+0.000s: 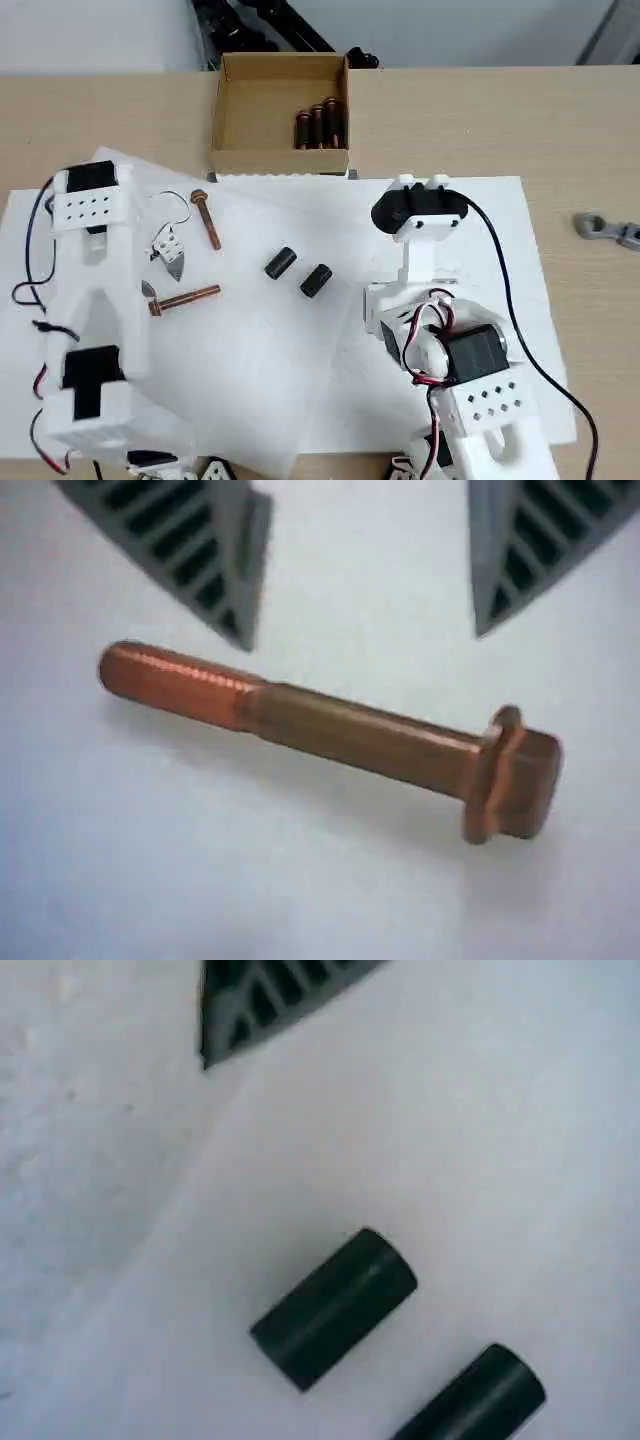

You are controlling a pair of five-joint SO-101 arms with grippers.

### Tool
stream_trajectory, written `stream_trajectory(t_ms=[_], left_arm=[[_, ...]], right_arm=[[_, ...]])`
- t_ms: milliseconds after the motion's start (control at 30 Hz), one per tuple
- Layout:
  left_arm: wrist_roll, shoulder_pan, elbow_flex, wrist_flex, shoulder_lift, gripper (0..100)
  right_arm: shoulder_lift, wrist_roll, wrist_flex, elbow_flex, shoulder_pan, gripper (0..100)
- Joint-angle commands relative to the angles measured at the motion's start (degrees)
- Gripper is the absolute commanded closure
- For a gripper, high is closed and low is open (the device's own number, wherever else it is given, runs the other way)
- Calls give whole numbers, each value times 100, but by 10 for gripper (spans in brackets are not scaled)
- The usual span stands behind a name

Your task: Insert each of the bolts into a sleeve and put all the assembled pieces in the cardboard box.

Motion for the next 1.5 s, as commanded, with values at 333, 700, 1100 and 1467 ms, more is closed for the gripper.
stream_trajectory(t_ms=[333,700,1100,1467], left_arm=[[114,-185,-242,-325,1257,815],[79,-211,593,-1187,1257,815],[-88,-185,690,-1442,1204,868],[-712,-88,-629,-35,1204,994]], right_arm=[[57,-70,31,-26,-22,834],[66,-70,4,-26,-22,834],[40,-62,31,-26,-22,834],[22,-62,31,-26,-22,834]])
